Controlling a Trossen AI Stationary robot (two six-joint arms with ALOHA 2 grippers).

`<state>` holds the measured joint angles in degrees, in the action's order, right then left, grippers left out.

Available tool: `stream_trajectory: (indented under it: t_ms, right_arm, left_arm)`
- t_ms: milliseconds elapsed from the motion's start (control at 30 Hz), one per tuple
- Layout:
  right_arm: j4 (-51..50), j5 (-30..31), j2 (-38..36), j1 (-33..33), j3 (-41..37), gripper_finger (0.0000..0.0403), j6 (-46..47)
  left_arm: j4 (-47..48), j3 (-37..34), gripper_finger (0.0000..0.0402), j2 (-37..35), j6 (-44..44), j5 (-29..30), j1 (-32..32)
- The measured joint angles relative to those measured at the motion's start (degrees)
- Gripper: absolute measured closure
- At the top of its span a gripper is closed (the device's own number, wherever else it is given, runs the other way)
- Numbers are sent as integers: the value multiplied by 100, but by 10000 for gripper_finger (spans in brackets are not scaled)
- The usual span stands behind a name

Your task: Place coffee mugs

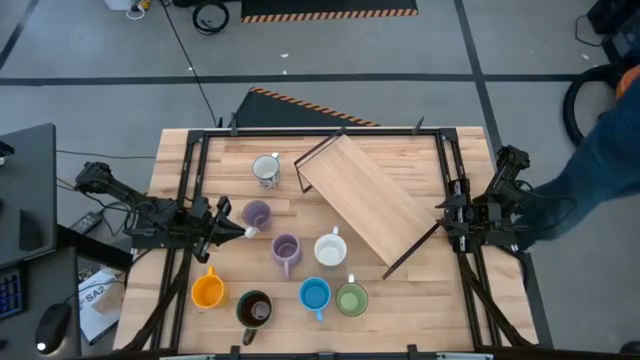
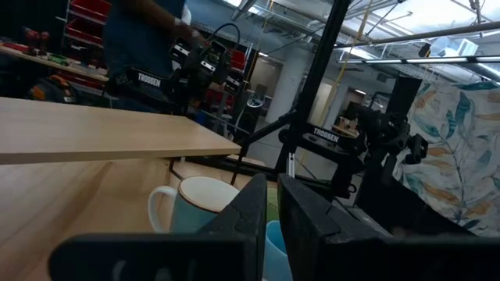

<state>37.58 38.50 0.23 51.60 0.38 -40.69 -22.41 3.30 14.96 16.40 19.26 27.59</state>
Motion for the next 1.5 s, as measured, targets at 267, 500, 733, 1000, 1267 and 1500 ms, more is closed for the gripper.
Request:
stream_trajectory:
  t_ms: [267, 500, 733, 1000, 1267, 1500]
  right_arm:
    - [-1, -1, 2, 1, -2, 255, 1]
    - [306, -489, 2, 1, -2, 255, 0]
    - [1308, -2716, 4, 1, 0, 255, -224]
    - [3257, -4289, 2, 1, 5, 255, -571]
    - [3379, 202, 2, -1, 756, 255, -116]
    - [3299, 2880, 2, 1, 1692, 255, -529]
  left_arm:
    - [-74, -1, 363, 2, -73, 55, -8]
    - [-1645, -3, 363, 2, -1889, 1466, -186]
    - [-2920, -1, 363, -1, -478, 2409, -306]
    - [-3492, -1, 363, 0, 695, 2424, -306]
    - [-3892, 1, 363, 4, 825, 2805, -304]
    - [-3878, 10, 363, 2, 1336, 4513, -306]
